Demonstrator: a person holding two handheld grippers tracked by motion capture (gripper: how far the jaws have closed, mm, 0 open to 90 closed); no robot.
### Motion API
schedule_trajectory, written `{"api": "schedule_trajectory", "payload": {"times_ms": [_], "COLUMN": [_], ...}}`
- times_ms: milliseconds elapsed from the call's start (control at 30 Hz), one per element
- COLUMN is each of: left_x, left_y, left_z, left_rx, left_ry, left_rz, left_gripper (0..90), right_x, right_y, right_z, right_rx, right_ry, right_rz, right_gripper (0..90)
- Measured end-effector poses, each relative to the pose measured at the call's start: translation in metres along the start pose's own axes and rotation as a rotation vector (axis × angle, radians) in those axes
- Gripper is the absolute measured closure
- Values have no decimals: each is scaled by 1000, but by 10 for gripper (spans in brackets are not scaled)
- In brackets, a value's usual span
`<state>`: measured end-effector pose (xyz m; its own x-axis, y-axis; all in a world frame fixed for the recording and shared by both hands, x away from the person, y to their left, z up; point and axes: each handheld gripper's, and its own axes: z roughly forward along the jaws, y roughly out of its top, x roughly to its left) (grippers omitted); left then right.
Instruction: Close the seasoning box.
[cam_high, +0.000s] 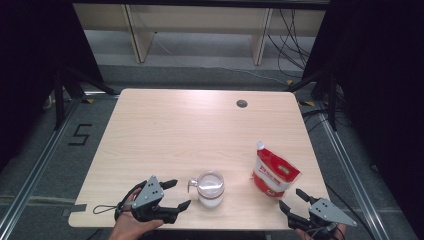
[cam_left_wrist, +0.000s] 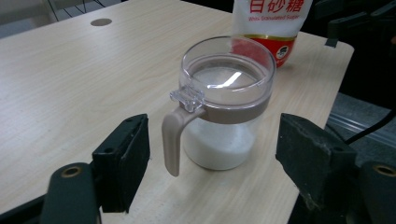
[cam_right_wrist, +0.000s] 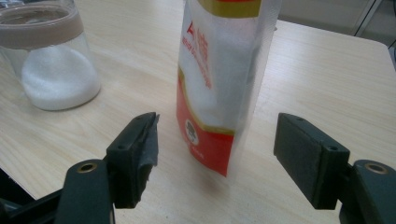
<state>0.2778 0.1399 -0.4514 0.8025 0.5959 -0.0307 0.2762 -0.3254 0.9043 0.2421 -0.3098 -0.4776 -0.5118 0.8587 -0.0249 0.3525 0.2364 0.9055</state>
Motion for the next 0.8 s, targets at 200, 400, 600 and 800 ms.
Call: {"api": "schedule_trajectory", "payload": {"times_ms": [200,400,600,800], "left_x": [1,0,-2,-3], "left_y": [-6,-12,-18,-25], "left_z": [0,-3,-4,-6], "left_rx": [16,36,60,64], "left_ry": [13,21,15,26], "left_rz": [-25,-9,2,15], "left_gripper": [195,159,160,160], "right_x": [0,-1,0,0], "right_y": [0,1,0,1], "right_z": [0,0,0,0], "right_rx": [1,-11,0,-1], "right_ry": [-1,-13,-1,-6], "right_rz": [-1,-26,2,-9], "right_gripper": [314,314,314,313]}}
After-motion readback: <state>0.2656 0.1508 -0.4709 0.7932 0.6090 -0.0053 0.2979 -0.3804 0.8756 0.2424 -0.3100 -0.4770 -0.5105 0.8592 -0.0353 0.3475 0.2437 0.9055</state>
